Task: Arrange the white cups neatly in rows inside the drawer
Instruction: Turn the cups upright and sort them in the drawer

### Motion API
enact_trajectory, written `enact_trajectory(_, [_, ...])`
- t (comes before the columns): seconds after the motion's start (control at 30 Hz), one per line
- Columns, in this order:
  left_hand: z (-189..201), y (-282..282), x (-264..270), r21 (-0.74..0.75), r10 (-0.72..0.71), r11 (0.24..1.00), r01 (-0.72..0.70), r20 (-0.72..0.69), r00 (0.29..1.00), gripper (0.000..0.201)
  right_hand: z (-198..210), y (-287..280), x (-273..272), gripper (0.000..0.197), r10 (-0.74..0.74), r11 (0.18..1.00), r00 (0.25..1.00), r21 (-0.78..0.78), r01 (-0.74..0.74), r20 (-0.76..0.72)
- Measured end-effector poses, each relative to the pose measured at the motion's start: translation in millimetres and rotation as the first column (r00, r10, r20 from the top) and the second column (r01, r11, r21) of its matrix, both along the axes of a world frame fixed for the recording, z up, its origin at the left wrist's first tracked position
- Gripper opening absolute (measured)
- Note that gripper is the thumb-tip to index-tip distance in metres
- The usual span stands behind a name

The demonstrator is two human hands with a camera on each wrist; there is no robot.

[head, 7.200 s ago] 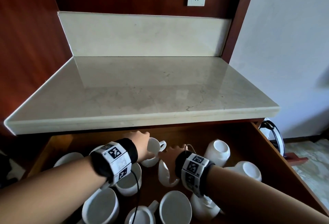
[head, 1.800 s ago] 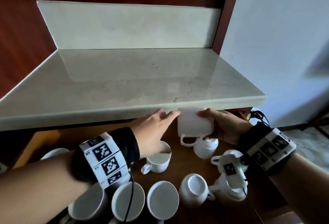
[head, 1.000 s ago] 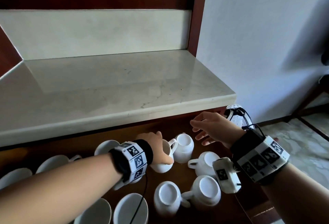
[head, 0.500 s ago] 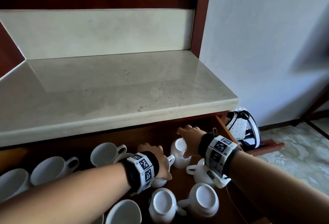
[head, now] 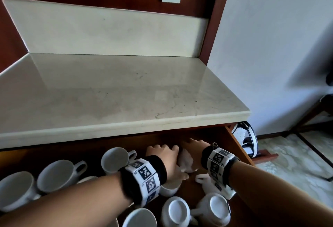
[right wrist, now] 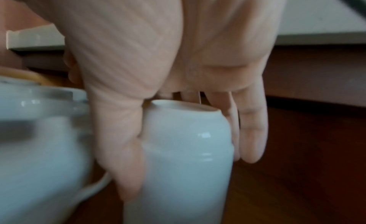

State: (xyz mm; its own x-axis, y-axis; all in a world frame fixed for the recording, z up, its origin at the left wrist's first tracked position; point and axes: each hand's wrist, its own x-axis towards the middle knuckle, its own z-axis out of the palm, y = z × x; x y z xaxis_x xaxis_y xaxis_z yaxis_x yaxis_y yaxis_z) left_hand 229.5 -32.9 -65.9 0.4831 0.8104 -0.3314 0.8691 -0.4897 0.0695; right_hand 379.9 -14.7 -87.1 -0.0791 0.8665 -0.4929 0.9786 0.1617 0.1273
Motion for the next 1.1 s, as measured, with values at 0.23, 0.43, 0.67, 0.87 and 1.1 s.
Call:
enact_trajectory(0.23, [14,12,-18,-0.011,-0.071,0.997,0.078,0.319,0.945,0.094,40,-44,39,0.085,0.009,0.937,0.965,0.341,0.083,-0.261])
enact_trajectory(0.43, [19,9,-3,-0.051,-0.099,0.988,0.145,0.505,0.857,0.11,59,-63,73,0.073,-0.132,0.838,0.53,0.191,0.511,-0.838])
enact_trajectory(0.67, [25,12,30,0.07,-0.2,0.97,0.233,0.771,0.604,0.093,44,-56,107,0.091,-0.393,0.862,-0.292,-0.46,0.211,-0.872])
enact_trajectory(0.87, [23,14,64,0.08,-0.148,0.988,0.135,0.758,0.635,0.081,38,-43,142,0.082,-0.416,0.868,-0.127,-0.435,0.24,-0.9])
enact_trajectory(1.1, [15,11,107,0.09,-0.036,0.996,0.019,0.196,0.98,0.075,50,-37,177,0.054,-0.204,0.887,0.235,-0.078,0.456,-0.95])
